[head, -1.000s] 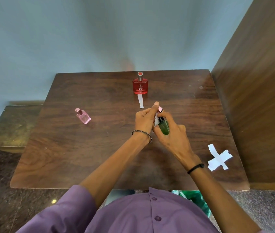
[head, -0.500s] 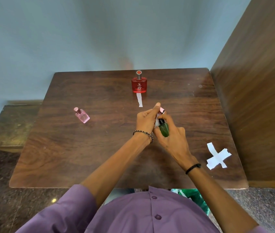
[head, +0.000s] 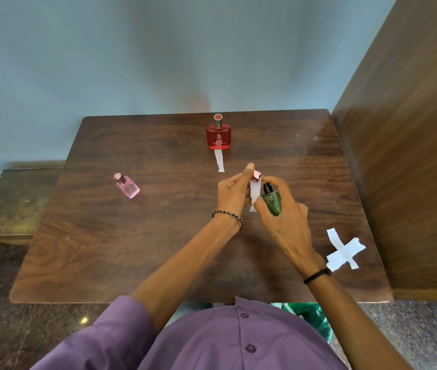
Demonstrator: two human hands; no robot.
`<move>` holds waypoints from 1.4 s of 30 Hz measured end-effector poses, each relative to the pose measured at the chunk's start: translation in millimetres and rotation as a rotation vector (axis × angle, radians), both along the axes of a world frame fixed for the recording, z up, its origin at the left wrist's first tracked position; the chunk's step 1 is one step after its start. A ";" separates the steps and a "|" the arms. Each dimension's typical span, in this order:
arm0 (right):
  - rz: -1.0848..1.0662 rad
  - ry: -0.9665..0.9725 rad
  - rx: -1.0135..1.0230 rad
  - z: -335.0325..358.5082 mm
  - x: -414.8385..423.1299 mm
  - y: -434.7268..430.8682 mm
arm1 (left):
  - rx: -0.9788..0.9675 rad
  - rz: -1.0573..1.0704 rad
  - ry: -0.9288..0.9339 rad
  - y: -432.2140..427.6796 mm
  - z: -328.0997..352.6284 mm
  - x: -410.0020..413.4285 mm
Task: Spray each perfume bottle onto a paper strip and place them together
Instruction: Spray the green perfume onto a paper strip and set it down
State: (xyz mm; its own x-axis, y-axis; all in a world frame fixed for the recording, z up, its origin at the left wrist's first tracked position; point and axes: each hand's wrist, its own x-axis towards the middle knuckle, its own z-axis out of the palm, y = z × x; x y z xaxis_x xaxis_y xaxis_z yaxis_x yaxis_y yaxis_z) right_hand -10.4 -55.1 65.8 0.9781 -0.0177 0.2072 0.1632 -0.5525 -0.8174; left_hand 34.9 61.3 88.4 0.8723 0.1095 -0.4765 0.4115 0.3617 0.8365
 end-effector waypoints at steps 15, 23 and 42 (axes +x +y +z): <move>0.074 -0.002 -0.109 -1.7 8.8 2.3 | -0.033 0.069 -0.073 -10.9 2.9 2.5; 0.066 -0.040 -0.130 -0.2 11.2 0.1 | -0.028 0.055 -0.081 -13.2 5.2 5.9; 0.026 -0.012 -0.099 -5.2 9.3 -6.2 | -0.099 0.034 -0.027 -21.9 5.1 8.3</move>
